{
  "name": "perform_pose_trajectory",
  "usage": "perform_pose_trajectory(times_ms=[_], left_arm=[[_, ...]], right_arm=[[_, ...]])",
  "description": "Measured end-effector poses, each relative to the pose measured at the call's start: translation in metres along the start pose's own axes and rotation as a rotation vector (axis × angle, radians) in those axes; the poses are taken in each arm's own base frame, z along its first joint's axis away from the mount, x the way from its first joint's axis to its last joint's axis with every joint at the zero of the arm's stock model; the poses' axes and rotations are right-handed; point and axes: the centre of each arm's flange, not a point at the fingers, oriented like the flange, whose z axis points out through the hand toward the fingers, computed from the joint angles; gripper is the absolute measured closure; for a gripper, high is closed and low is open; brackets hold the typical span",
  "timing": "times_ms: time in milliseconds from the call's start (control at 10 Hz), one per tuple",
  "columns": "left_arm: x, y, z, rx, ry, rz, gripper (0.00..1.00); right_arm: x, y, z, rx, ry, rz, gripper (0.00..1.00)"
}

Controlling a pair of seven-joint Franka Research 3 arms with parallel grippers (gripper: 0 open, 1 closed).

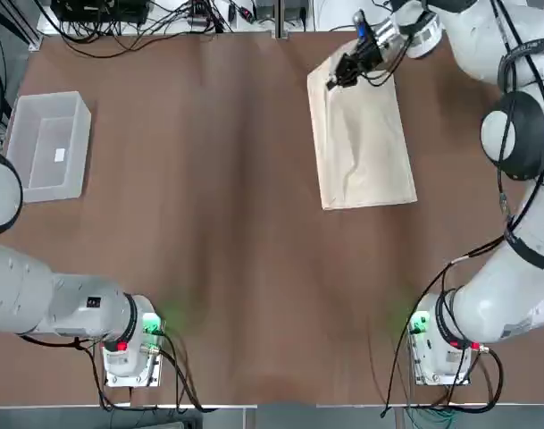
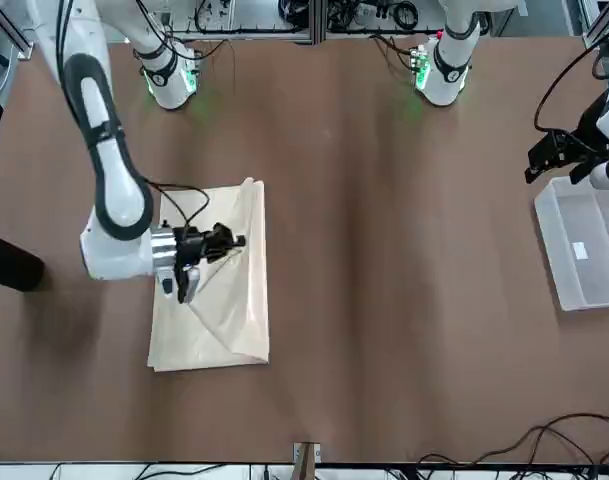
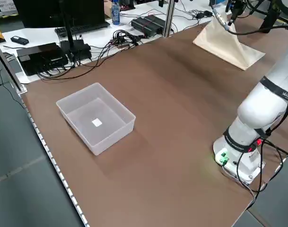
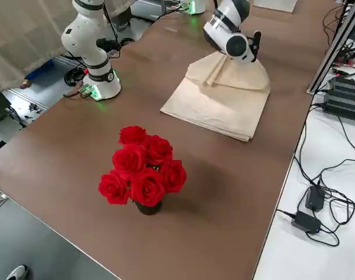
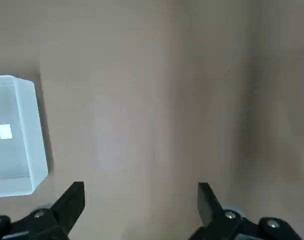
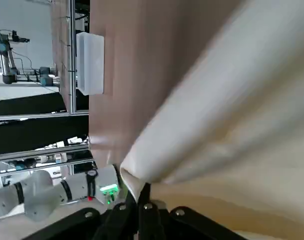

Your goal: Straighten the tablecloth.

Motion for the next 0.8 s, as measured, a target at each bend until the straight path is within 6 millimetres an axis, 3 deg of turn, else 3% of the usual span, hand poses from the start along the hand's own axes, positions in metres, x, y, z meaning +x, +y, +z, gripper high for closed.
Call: perform_pose_trajectory(times_ms=[300, 400, 500, 800], left_arm=[[0.000, -0.001, 0.000, 0.000, 0.000, -0.001, 0.00], [0.000, -0.001, 0.000, 0.000, 0.000, -0.002, 0.00], [0.000, -0.001, 0.000, 0.000, 0.000, -0.002, 0.00], [0.000, -0.001, 0.000, 0.000, 0.000, -0.002, 0.00]], right_arm=[[0.001, -0.092, 0.084, -0.009, 0.058, 0.041, 0.98], [0.000, -0.112, 0.101, -0.022, 0.085, 0.032, 0.98], [0.000, -0.118, 0.109, -0.033, 0.109, 0.031, 0.98], [0.004, -0.102, 0.124, -0.049, 0.163, 0.067, 0.98]])
